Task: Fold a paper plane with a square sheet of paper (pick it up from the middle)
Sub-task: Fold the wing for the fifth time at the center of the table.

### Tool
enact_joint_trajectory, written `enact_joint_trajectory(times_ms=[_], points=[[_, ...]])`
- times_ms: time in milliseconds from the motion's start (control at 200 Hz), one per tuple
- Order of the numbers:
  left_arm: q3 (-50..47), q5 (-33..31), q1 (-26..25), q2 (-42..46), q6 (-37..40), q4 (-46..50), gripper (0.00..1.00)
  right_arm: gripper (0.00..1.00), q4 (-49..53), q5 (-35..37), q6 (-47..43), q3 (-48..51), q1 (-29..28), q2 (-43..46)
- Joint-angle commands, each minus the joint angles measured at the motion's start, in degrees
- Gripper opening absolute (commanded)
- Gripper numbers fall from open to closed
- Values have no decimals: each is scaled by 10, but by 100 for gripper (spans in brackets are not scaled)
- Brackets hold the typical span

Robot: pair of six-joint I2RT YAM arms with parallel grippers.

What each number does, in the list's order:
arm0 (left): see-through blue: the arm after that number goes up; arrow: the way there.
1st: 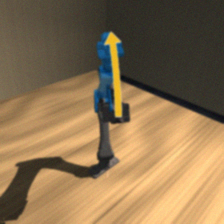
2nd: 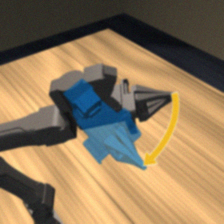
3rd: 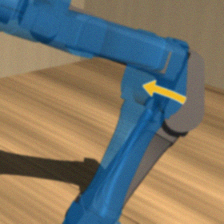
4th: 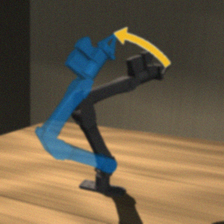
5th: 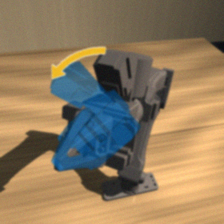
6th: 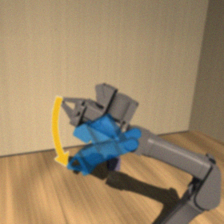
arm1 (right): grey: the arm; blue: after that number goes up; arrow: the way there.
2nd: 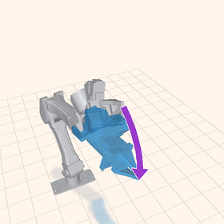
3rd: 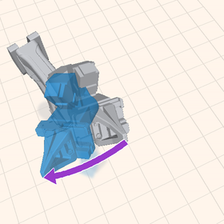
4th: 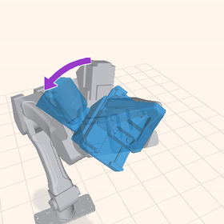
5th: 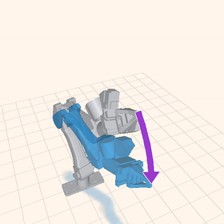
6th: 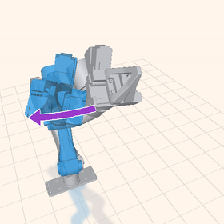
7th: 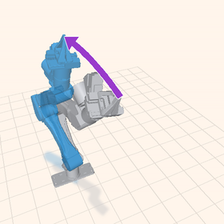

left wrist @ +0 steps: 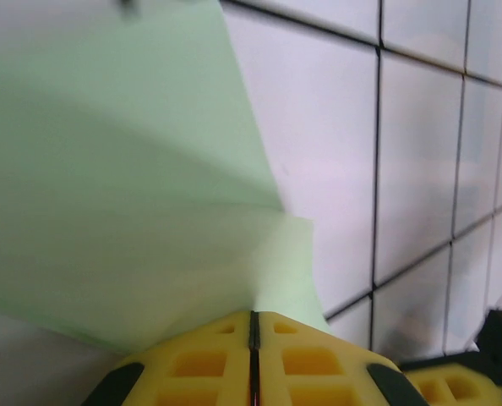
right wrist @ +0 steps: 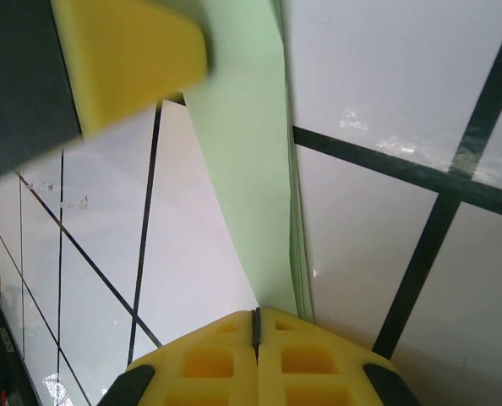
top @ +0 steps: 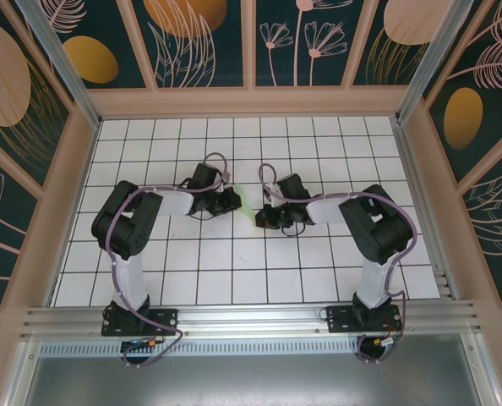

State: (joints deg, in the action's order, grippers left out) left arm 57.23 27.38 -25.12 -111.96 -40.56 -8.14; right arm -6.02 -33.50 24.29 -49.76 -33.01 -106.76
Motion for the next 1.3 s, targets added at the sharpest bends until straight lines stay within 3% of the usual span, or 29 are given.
enact_joint_trajectory(times_ms=[0, 761, 941, 1081, 1296], points=[[21, -86, 35, -23, 51, 41, 13, 1, 135, 68, -9, 45, 9, -39], [4, -102, 110, -32, 57, 27, 14, 1, 130, 67, -5, 57, 11, -35], [37, -105, 127, -25, 52, 43, 14, 1, 112, 51, 1, 66, 13, -33], [39, -64, 126, 12, 40, 20, 16, 1, 111, 47, 2, 63, 13, -33], [-35, -29, 94, 110, 6, -35, 17, 1, 114, 44, 1, 60, 13, -33]])
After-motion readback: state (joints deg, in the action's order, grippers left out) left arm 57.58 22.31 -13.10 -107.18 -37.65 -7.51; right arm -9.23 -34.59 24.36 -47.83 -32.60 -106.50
